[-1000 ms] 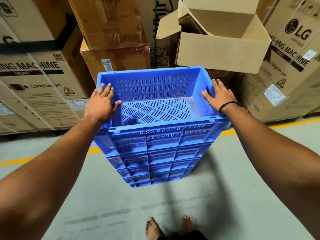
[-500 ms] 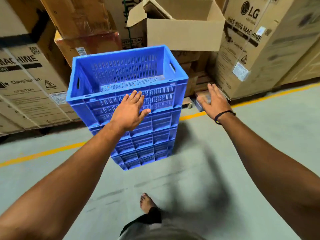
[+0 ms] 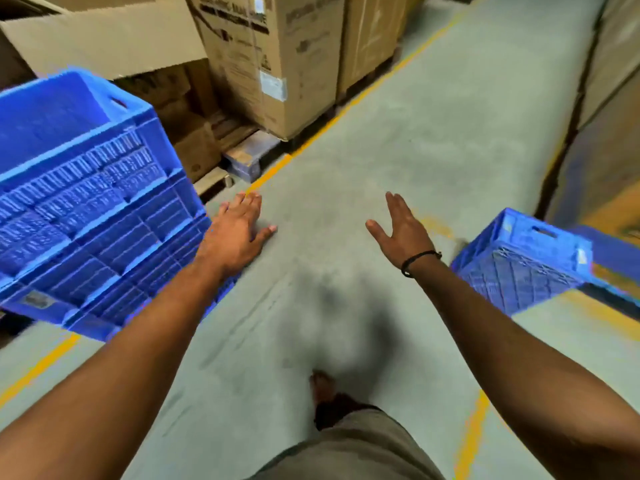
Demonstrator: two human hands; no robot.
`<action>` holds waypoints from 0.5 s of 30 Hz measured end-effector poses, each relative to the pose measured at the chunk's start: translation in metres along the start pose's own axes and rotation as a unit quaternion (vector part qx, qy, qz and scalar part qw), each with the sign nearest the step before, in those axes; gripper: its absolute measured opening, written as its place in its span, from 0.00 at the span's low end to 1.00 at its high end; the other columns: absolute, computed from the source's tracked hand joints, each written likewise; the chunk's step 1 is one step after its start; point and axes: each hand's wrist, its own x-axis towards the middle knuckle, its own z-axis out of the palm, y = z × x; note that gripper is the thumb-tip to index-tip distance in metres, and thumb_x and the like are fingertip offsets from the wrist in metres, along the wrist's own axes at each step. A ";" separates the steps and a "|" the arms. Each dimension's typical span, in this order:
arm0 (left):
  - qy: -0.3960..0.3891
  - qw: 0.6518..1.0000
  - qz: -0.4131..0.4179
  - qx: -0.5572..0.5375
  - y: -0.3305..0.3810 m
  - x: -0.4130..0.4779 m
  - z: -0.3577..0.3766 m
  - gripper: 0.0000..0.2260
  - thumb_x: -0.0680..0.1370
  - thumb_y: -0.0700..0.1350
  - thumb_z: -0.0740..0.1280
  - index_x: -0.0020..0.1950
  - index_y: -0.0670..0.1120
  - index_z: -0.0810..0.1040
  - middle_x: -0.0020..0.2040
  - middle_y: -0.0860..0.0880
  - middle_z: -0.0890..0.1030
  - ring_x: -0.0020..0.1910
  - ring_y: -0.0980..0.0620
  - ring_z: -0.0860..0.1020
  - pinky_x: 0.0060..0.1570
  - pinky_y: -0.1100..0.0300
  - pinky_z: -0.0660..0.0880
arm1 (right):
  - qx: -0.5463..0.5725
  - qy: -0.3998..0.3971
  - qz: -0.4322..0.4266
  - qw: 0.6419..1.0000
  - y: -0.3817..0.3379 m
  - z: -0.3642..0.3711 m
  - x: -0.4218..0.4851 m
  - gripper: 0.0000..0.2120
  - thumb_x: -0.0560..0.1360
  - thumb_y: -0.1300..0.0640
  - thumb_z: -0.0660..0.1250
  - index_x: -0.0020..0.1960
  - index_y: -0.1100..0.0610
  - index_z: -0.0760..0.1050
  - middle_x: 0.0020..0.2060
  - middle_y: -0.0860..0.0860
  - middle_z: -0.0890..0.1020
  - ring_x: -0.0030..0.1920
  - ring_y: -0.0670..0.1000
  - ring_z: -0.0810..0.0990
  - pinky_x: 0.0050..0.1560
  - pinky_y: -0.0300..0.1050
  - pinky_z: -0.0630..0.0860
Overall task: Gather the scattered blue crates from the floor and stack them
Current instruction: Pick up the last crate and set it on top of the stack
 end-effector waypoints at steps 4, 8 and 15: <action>-0.033 0.998 0.050 -0.016 0.059 -0.047 0.039 0.34 0.76 0.60 0.53 0.75 0.38 0.59 0.75 0.39 0.61 0.76 0.42 0.57 0.73 0.48 0.51 | -0.014 0.013 0.072 0.997 0.058 -0.015 -0.100 0.39 0.73 0.30 0.51 0.77 0.49 0.48 0.77 0.50 0.53 0.75 0.53 0.57 0.73 0.54 0.59; -0.077 0.994 0.074 -0.017 0.105 -0.084 0.070 0.32 0.79 0.58 0.57 0.76 0.39 0.56 0.77 0.41 0.58 0.77 0.45 0.54 0.74 0.49 0.49 | -0.004 0.037 0.132 0.991 0.106 -0.038 -0.189 0.38 0.75 0.34 0.55 0.77 0.51 0.50 0.77 0.52 0.55 0.75 0.54 0.57 0.73 0.56 0.58; -0.079 0.983 0.161 -0.043 0.234 -0.088 0.093 0.30 0.80 0.56 0.56 0.77 0.41 0.54 0.78 0.43 0.55 0.77 0.47 0.51 0.75 0.52 0.48 | -0.009 0.104 0.219 0.970 0.210 -0.111 -0.292 0.35 0.76 0.36 0.56 0.77 0.51 0.51 0.77 0.52 0.55 0.75 0.54 0.59 0.71 0.53 0.61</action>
